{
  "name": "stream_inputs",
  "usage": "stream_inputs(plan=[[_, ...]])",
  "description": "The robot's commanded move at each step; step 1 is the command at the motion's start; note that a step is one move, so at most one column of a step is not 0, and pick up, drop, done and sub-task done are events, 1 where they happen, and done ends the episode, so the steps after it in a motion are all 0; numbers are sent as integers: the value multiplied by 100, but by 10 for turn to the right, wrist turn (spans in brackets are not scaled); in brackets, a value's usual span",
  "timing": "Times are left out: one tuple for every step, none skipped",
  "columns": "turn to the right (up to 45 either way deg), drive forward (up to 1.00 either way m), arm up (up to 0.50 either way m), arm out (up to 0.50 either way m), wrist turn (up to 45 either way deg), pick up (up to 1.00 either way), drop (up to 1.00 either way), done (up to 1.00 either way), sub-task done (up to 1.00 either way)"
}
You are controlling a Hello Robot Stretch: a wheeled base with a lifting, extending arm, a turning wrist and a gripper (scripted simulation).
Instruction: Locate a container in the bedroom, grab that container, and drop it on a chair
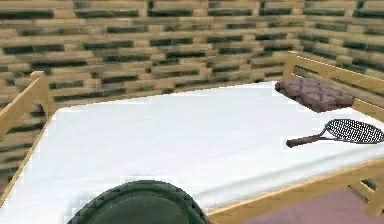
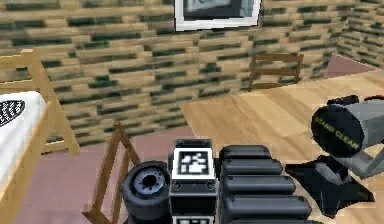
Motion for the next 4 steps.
stream_inputs(plan=[[450, 0, 0, 0, 0, 0, 0, 0, 0], [180, 0, 0, 0, 0, 0, 0, 0, 0], [-450, 0, 0, 0, 0, 0, 0, 0, 0], [-450, 0, 0, 0, 0, 0, 0, 0, 0]])
